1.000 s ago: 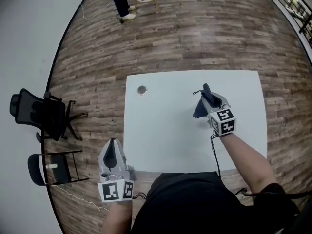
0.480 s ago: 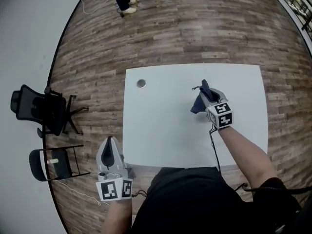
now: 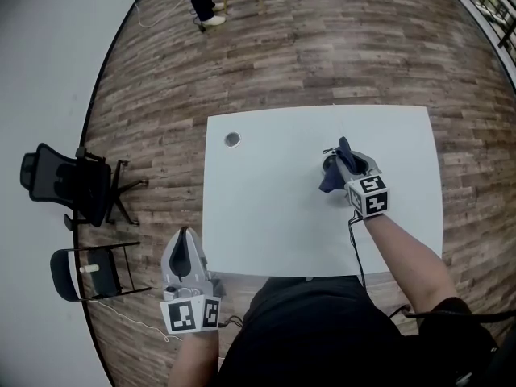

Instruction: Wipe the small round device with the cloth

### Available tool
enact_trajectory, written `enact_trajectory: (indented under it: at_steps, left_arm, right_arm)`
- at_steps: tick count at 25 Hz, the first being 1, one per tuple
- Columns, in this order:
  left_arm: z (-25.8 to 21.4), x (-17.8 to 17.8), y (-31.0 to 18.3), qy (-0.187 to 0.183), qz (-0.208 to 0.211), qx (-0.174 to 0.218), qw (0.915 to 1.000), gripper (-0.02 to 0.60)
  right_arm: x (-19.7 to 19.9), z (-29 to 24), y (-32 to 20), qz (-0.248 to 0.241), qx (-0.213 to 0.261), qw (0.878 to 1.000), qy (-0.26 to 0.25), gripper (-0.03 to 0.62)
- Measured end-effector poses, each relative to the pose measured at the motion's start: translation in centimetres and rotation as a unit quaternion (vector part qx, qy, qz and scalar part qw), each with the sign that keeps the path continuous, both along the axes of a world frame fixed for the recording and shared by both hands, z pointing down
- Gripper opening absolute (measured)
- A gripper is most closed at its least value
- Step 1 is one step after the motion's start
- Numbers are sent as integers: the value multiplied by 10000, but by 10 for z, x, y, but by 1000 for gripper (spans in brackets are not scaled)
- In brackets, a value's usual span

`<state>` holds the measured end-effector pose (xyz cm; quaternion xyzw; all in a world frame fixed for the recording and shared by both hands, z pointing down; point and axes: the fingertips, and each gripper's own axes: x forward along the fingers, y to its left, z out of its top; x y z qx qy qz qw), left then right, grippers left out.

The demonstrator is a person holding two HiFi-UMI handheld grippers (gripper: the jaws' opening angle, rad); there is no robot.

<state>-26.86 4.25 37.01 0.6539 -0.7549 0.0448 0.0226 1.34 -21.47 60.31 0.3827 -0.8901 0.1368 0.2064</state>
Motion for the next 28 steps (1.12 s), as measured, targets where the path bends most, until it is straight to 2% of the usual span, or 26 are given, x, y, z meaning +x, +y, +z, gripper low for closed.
enact_trajectory:
  at_steps: [13,17,19,22,28]
  left_arm:
    - [1,8,3,-86,106,-171,9998,6]
    - [-1,10,4,-144,157,-236,9995,6]
    - [-3,10,4,-174,184,-221,9994,6]
    - [-6,6,3,-189,187,-144,9995,6]
    - [-2,2,-1,-34,188,26,9998,6]
  right_arm:
    - [15,23,9,202,-205,9996,-48,104]
    - [24,47,16,281,-509,9983,87,104]
    - [31,54,18,483,-645,9967,-42,104]
    - [40,39,12,818,-630,9935,-480,104]
    - [30,-18,-6,704,-158,9948,-724,104]
